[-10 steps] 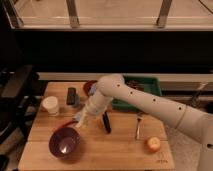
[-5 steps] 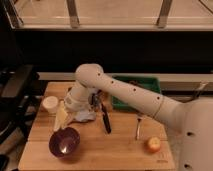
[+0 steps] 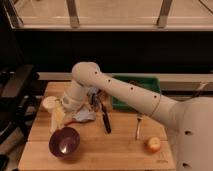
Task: Place banana in paper cup
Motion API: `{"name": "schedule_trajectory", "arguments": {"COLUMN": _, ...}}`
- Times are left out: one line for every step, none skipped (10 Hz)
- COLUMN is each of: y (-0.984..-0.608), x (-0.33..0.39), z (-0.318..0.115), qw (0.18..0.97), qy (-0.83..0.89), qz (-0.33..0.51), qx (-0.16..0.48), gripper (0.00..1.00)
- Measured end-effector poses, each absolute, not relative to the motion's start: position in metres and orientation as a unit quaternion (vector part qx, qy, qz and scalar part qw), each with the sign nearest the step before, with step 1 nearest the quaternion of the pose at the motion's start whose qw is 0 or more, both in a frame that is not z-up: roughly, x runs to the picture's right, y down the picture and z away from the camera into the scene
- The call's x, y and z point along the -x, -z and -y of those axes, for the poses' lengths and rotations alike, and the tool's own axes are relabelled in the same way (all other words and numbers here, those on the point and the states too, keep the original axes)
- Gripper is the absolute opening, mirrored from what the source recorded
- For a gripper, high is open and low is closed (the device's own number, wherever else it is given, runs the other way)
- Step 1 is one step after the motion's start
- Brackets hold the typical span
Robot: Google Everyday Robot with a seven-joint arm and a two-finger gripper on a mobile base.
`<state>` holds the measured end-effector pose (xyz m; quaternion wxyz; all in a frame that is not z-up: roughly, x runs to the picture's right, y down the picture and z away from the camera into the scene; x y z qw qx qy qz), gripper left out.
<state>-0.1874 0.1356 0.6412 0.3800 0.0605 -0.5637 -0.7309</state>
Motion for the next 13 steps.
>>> {"name": "schedule_trajectory", "arguments": {"y": -0.645, "x": 0.189, "z": -0.133, "qw": 0.387, "qy": 0.734, "qz": 0.554, "qx": -0.064, "gripper": 0.0}}
{"name": "schedule_trajectory", "arguments": {"y": -0.652, "x": 0.19, "z": -0.129, "qw": 0.392, "qy": 0.737, "qz": 0.547, "qx": -0.064, "gripper": 0.0}}
{"name": "schedule_trajectory", "arguments": {"y": -0.663, "x": 0.194, "z": -0.12, "qw": 0.396, "qy": 0.741, "qz": 0.539, "qx": -0.062, "gripper": 0.0}}
{"name": "schedule_trajectory", "arguments": {"y": -0.679, "x": 0.198, "z": -0.109, "qw": 0.398, "qy": 0.745, "qz": 0.531, "qx": -0.06, "gripper": 0.0}}
{"name": "schedule_trajectory", "arguments": {"y": -0.692, "x": 0.2, "z": -0.099, "qw": 0.401, "qy": 0.748, "qz": 0.526, "qx": -0.058, "gripper": 0.0}}
{"name": "schedule_trajectory", "arguments": {"y": -0.701, "x": 0.202, "z": -0.093, "qw": 0.402, "qy": 0.751, "qz": 0.521, "qx": -0.056, "gripper": 0.0}}
{"name": "schedule_trajectory", "arguments": {"y": -0.713, "x": 0.206, "z": -0.086, "qw": 0.402, "qy": 0.755, "qz": 0.516, "qx": -0.053, "gripper": 0.0}}
{"name": "schedule_trajectory", "arguments": {"y": -0.721, "x": 0.21, "z": -0.082, "qw": 0.401, "qy": 0.758, "qz": 0.512, "qx": -0.053, "gripper": 0.0}}
{"name": "schedule_trajectory", "arguments": {"y": -0.728, "x": 0.211, "z": -0.077, "qw": 0.401, "qy": 0.76, "qz": 0.509, "qx": -0.052, "gripper": 0.0}}
{"name": "schedule_trajectory", "arguments": {"y": -0.737, "x": 0.213, "z": -0.071, "qw": 0.4, "qy": 0.763, "qz": 0.506, "qx": -0.052, "gripper": 0.0}}
{"name": "schedule_trajectory", "arguments": {"y": -0.744, "x": 0.216, "z": -0.065, "qw": 0.397, "qy": 0.765, "qz": 0.504, "qx": -0.053, "gripper": 0.0}}
{"name": "schedule_trajectory", "arguments": {"y": -0.749, "x": 0.218, "z": -0.06, "qw": 0.393, "qy": 0.767, "qz": 0.504, "qx": -0.055, "gripper": 0.0}}
{"name": "schedule_trajectory", "arguments": {"y": -0.752, "x": 0.225, "z": -0.058, "qw": 0.385, "qy": 0.769, "qz": 0.507, "qx": -0.061, "gripper": 0.0}}
